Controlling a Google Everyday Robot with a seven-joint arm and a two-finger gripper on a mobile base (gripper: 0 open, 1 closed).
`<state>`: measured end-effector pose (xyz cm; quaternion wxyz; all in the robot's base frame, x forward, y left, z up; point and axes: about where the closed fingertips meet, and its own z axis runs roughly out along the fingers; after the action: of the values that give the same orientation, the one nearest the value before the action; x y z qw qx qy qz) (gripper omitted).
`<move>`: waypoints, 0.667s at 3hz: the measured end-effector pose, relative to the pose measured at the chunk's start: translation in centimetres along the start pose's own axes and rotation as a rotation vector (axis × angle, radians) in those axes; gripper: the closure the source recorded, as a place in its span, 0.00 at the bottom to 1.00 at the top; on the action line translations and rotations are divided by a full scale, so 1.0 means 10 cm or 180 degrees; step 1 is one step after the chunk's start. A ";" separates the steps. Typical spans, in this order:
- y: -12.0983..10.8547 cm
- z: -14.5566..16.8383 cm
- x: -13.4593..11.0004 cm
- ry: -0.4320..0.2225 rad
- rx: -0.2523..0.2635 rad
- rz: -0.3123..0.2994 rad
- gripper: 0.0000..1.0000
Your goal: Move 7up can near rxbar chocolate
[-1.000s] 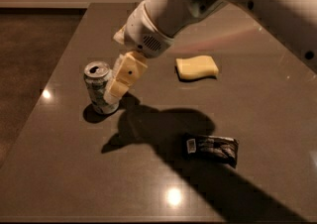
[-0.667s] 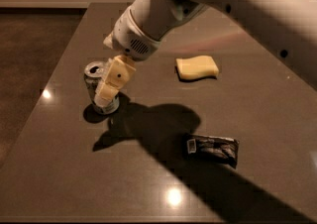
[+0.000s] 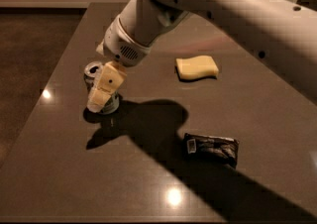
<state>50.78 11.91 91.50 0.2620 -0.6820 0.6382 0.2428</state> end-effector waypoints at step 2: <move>0.03 -0.01 0.04 -0.0003 -0.0044 0.0052 0.48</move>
Offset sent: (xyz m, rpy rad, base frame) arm -0.0025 -0.0103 0.0003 0.0076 0.0319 -0.0139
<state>50.48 11.59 91.28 0.2556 -0.6784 0.6419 0.2497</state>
